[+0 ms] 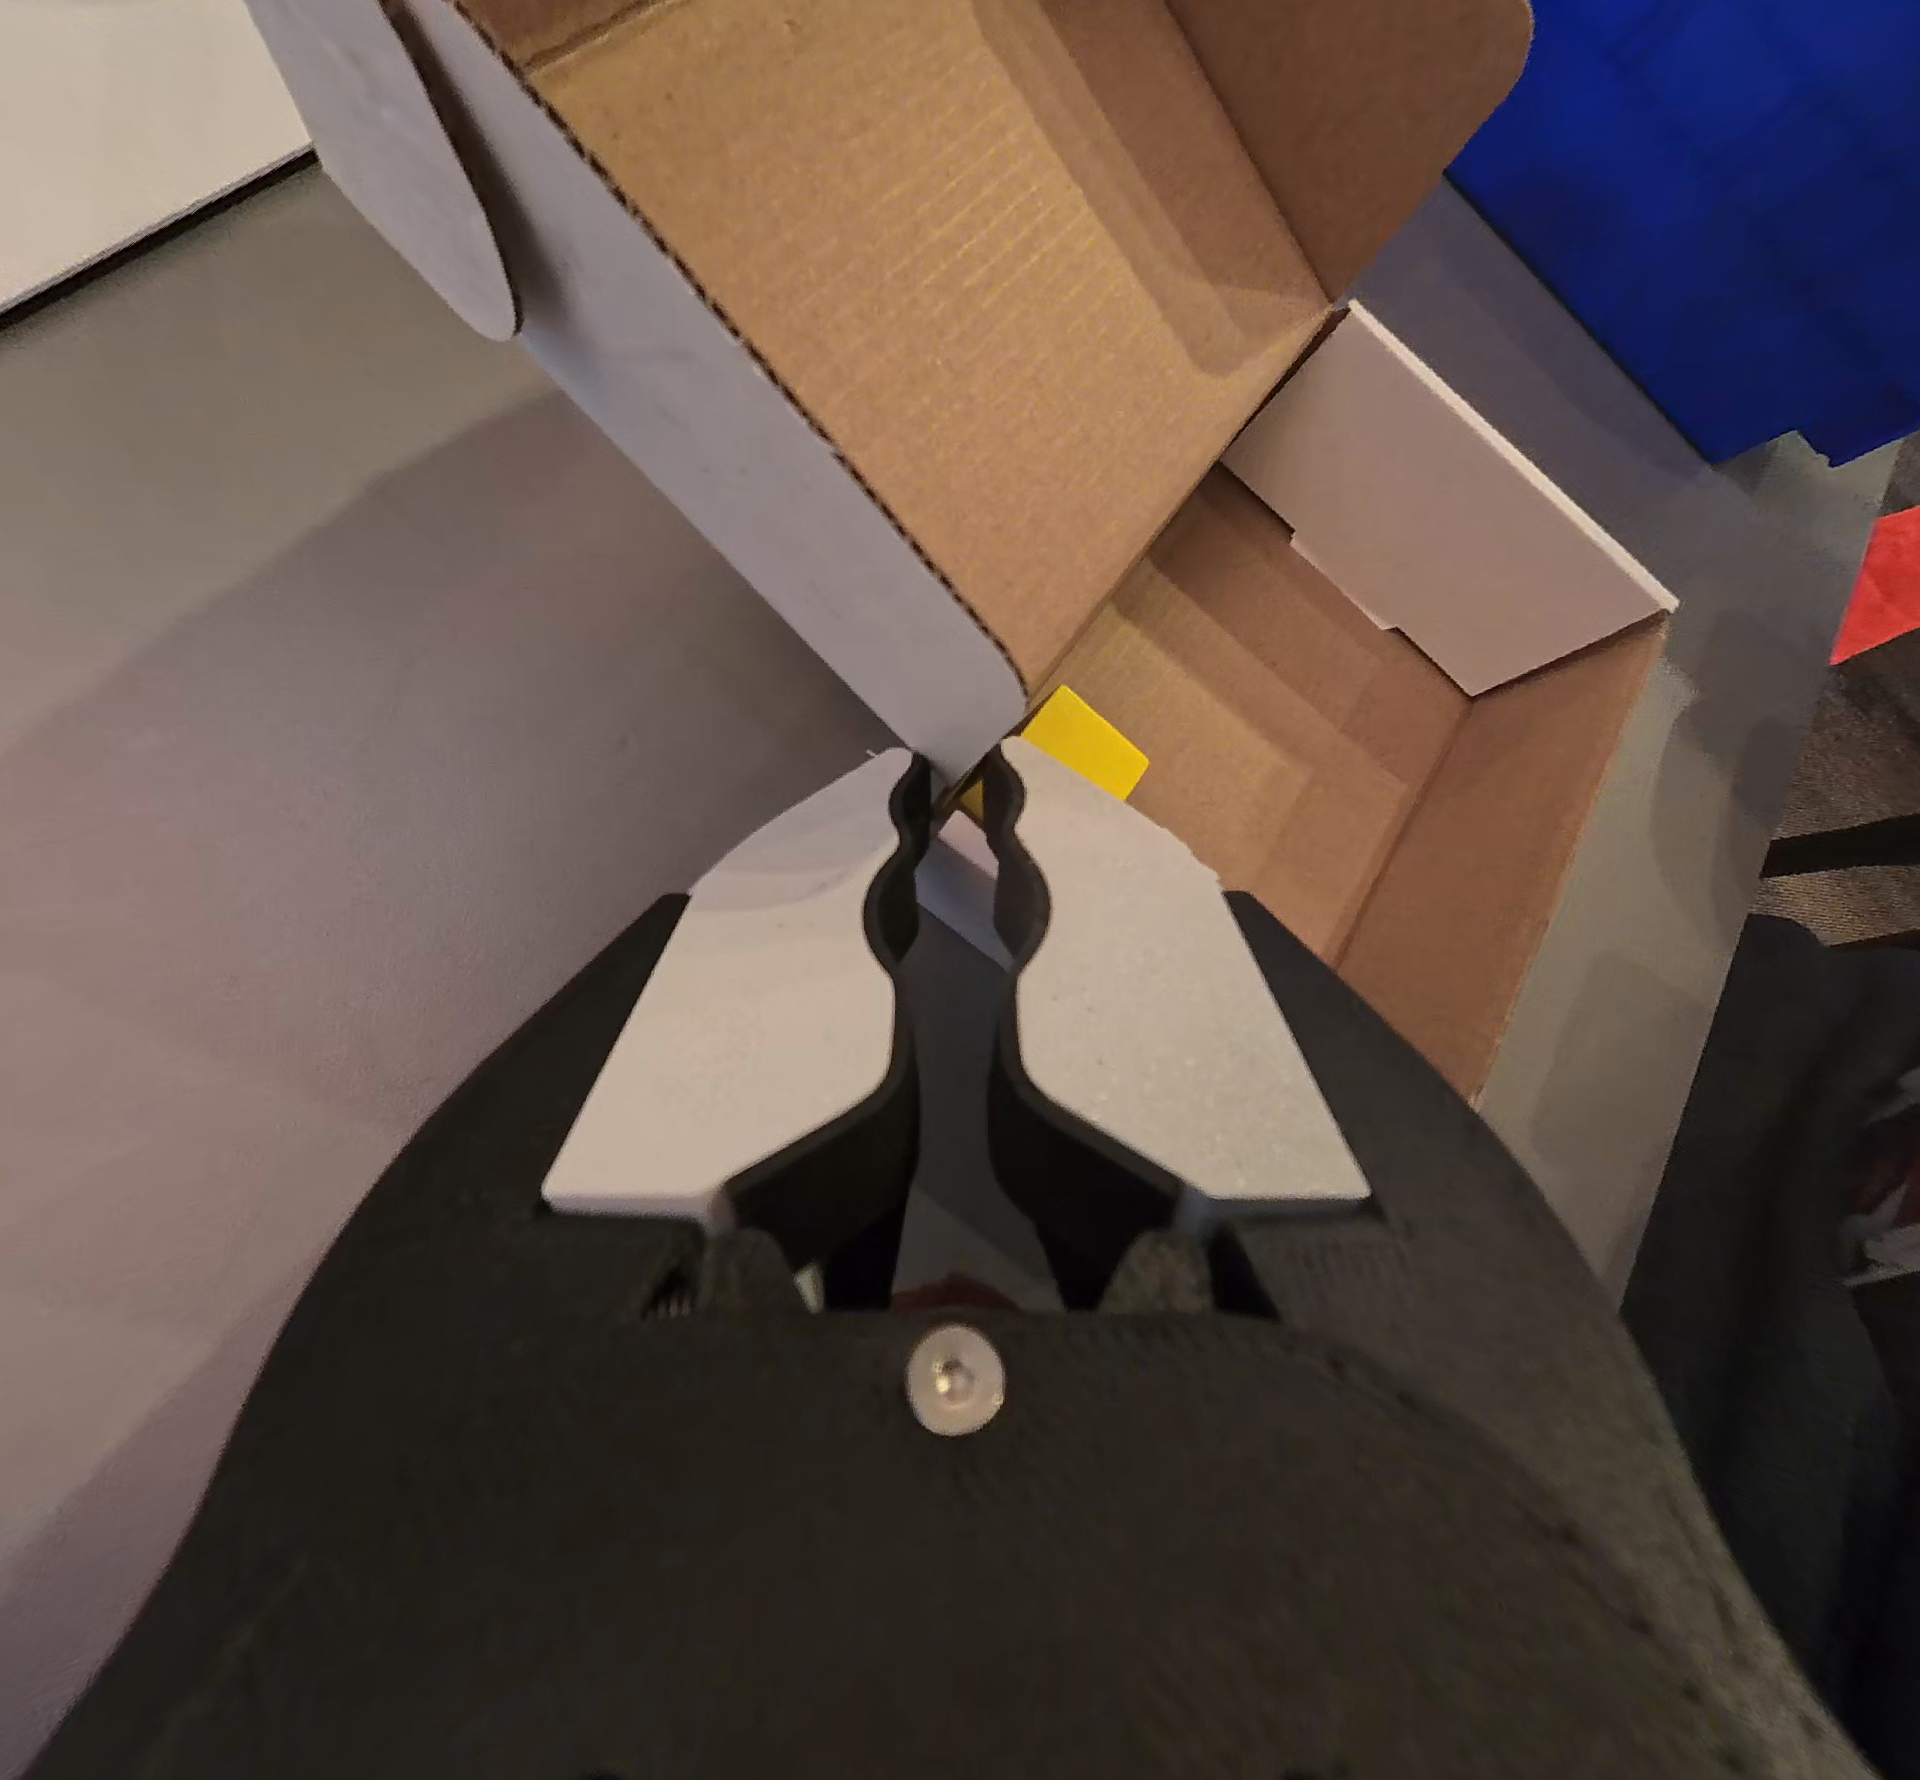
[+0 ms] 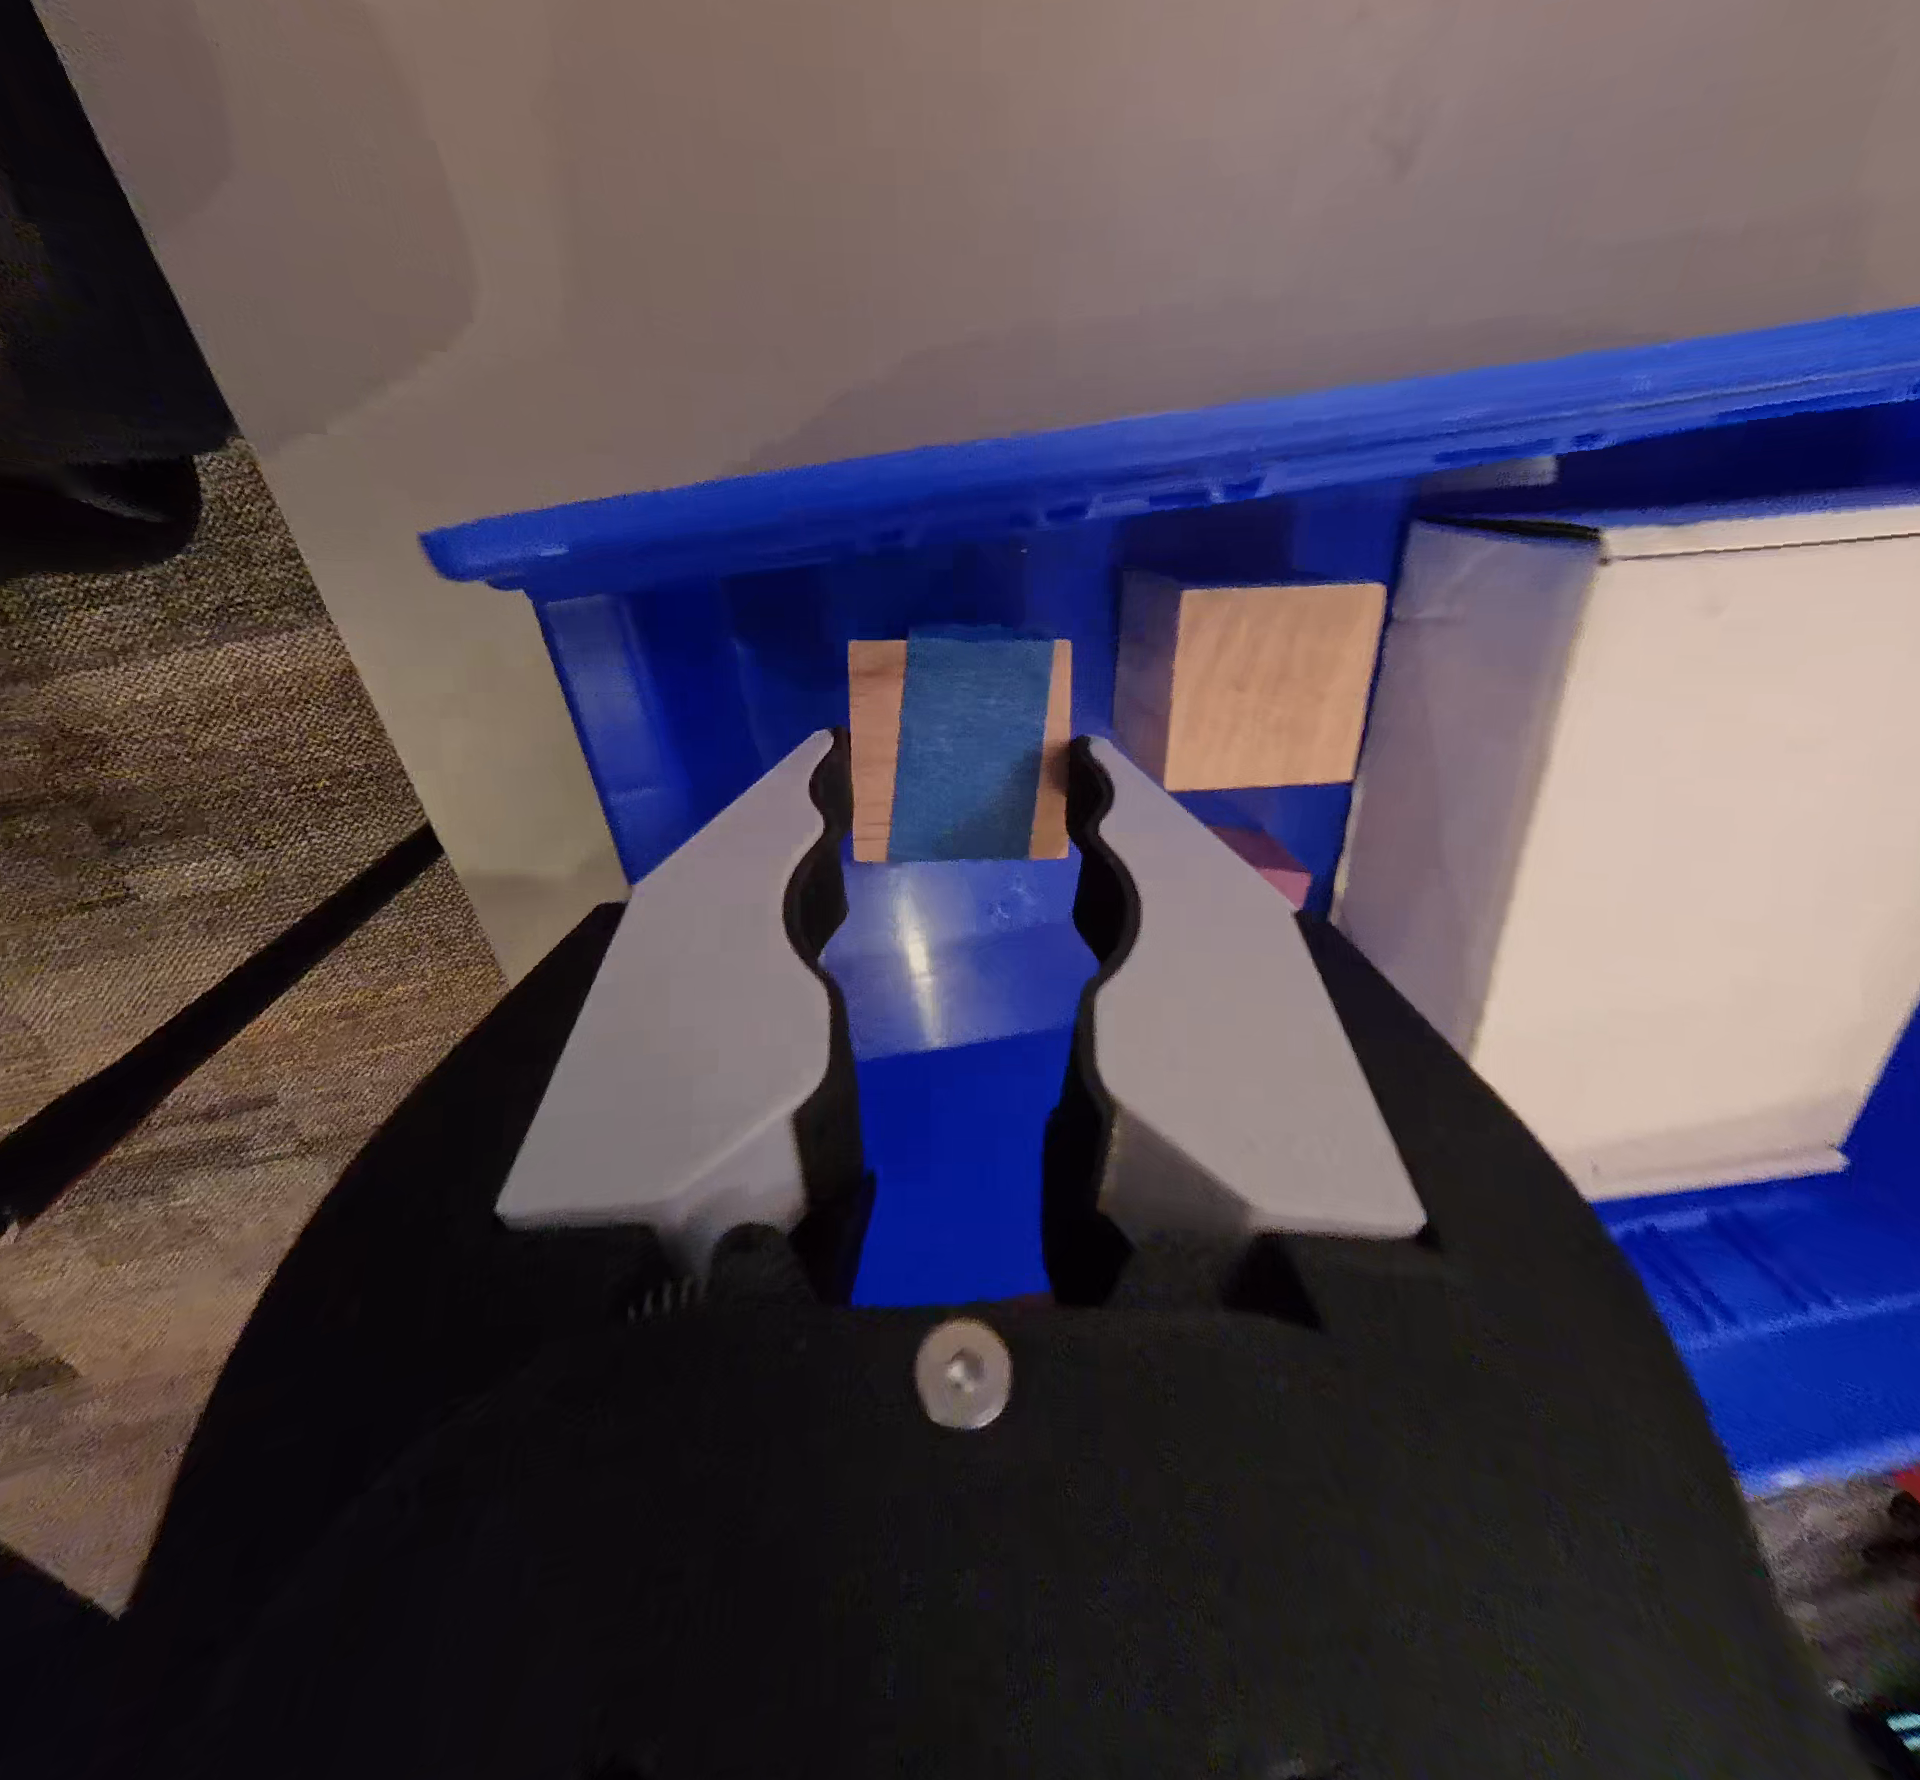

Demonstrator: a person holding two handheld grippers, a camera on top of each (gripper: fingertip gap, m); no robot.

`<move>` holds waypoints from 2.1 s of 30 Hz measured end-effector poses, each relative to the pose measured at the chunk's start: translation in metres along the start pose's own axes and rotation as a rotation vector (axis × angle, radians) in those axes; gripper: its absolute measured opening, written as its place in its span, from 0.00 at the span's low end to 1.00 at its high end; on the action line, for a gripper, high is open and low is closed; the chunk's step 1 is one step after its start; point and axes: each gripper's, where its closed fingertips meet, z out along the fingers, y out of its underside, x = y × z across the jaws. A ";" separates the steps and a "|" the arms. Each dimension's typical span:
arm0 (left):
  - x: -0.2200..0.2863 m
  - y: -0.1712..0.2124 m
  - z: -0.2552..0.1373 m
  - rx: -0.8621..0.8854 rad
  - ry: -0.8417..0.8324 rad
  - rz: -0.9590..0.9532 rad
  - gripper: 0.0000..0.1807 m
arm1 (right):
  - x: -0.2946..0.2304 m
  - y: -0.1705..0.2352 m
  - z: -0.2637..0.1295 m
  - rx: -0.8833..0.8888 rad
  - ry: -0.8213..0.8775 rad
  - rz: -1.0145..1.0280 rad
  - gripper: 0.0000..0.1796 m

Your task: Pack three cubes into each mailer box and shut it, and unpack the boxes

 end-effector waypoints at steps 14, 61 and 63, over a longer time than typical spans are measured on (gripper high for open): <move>0.000 0.000 0.000 -0.001 -0.003 0.001 0.05 | 0.017 -0.026 -0.080 0.085 0.201 0.068 0.26; 0.005 -0.004 0.006 0.013 0.014 0.000 0.05 | 0.006 -0.311 0.075 0.205 0.096 -0.259 0.14; 0.005 -0.004 0.006 0.013 0.015 0.000 0.05 | 0.008 -0.310 0.070 0.207 0.116 -0.266 0.14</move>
